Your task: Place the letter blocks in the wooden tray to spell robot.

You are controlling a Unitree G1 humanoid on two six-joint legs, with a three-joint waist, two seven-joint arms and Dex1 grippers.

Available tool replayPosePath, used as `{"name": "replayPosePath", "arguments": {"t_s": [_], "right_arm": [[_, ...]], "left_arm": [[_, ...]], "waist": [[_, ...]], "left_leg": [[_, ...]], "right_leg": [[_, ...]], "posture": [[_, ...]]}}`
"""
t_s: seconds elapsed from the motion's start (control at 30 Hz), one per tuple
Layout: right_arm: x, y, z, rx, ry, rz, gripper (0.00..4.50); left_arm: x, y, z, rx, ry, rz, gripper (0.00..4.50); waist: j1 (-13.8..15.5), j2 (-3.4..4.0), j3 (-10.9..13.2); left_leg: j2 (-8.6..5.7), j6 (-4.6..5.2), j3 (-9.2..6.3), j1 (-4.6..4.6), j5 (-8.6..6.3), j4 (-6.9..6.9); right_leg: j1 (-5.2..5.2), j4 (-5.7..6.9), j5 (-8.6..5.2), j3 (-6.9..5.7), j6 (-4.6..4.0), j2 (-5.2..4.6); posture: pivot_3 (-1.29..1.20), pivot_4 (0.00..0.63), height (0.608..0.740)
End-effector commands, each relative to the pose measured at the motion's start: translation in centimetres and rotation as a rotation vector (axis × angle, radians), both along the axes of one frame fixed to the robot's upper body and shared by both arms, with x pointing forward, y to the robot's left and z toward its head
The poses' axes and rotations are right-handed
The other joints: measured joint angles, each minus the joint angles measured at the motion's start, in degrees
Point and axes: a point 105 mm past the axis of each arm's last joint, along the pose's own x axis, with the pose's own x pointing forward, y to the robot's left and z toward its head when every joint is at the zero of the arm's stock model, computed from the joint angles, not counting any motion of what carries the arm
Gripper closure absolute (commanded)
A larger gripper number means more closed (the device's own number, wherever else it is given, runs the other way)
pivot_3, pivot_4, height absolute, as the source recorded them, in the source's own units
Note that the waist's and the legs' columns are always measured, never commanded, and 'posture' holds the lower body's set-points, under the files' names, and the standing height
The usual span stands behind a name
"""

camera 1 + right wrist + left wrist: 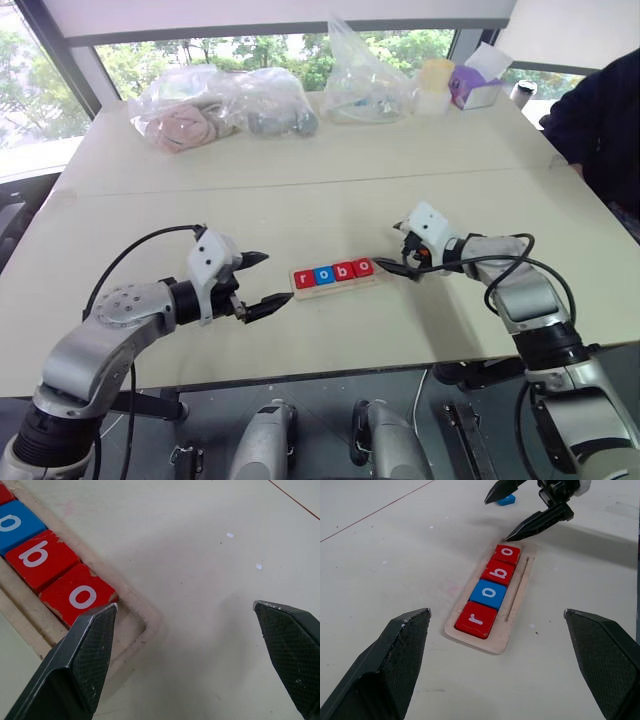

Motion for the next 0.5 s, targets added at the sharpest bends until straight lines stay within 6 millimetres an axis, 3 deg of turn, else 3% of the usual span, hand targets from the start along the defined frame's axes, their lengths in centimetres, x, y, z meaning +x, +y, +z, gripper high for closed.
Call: {"name": "replayPosePath", "arguments": {"t_s": [0.03, 0.5], "right_arm": [[-0.2, 0.1, 1.0, -0.004, -0.051, 0.013, 0.05], [-1.1, 2.6, 0.5, 0.019, -0.043, 0.070, 0.05]], "left_arm": [[-0.1, 0.0, 0.9, 0.001, -0.047, -0.004, 0.00], [-0.2, 0.0, 0.9, -0.001, -0.045, 0.002, 0.00]], "waist": [[0.02, 0.00, 0.00], [-0.02, 0.00, 0.00]], "left_leg": [[0.00, 0.00, 0.00, 0.00, 0.00, 0.00], [0.01, 0.00, 0.00, -0.01, -0.01, -0.02]], "right_leg": [[0.00, -0.01, 0.00, 0.00, 0.00, 0.00], [-0.01, -0.06, -0.01, 0.00, -0.01, 0.00]], "posture": [[0.00, 0.150, 0.725], [0.00, 0.150, 0.725]]}}
